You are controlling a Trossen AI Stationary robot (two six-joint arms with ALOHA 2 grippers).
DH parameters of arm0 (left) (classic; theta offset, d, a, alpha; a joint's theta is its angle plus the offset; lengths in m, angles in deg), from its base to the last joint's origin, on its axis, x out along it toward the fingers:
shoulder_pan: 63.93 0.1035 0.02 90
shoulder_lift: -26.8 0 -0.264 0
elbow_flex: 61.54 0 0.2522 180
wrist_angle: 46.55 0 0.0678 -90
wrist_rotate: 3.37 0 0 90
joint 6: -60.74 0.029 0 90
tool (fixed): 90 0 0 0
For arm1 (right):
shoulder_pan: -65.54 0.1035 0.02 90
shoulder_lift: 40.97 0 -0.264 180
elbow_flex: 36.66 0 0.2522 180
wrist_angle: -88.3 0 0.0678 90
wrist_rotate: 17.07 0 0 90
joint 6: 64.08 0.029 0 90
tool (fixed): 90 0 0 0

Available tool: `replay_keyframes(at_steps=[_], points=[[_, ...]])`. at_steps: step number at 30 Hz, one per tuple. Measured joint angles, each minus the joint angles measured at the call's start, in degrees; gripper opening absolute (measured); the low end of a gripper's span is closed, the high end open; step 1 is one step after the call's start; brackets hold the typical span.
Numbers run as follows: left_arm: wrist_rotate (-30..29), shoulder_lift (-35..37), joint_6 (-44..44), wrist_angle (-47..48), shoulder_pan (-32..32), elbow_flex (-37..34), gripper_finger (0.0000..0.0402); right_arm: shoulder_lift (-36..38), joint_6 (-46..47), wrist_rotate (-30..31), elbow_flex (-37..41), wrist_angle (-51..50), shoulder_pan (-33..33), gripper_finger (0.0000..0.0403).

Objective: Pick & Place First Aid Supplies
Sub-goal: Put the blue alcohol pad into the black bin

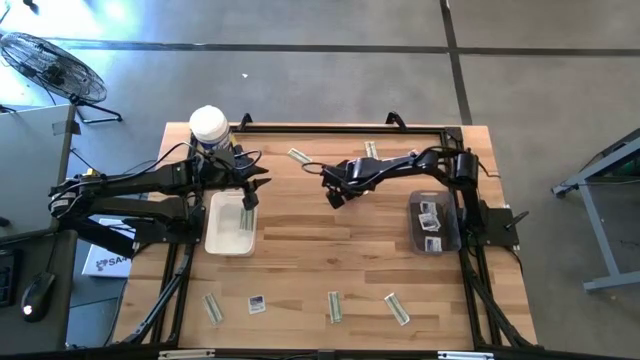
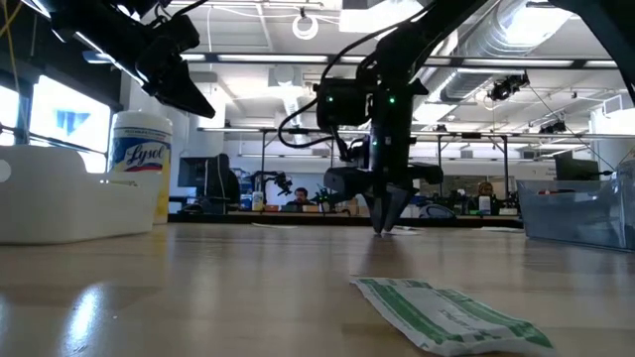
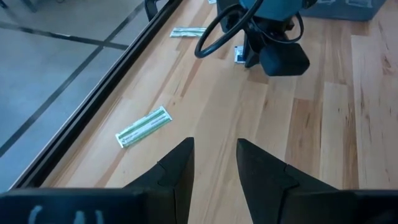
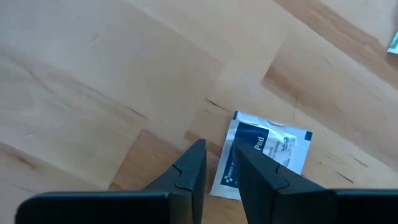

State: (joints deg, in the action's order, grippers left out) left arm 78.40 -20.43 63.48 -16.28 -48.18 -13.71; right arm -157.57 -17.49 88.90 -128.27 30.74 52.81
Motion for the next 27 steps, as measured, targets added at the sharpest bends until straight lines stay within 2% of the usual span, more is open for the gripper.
replay_keyframes(at_steps=[7,16,23,27], points=[[0.0,0.0,0.0,0.0,0.0,0.0,0.0117,0.1,2.9,0.1,1.1,1.2,-0.3,0.0067],[0.1,0.0,0.0,0.0,0.0,0.0,0.0117,0.9,5.0,-4.7,7.9,8.9,-2.3,0.0062],[0.1,0.0,0.0,0.1,0.0,0.0,0.0117,0.9,4.5,-4.0,8.4,9.2,-2.5,0.0061],[0.1,0.0,0.0,0.1,0.0,0.0,0.0117,0.9,4.2,-4.0,8.4,9.1,-2.5,0.0045]])
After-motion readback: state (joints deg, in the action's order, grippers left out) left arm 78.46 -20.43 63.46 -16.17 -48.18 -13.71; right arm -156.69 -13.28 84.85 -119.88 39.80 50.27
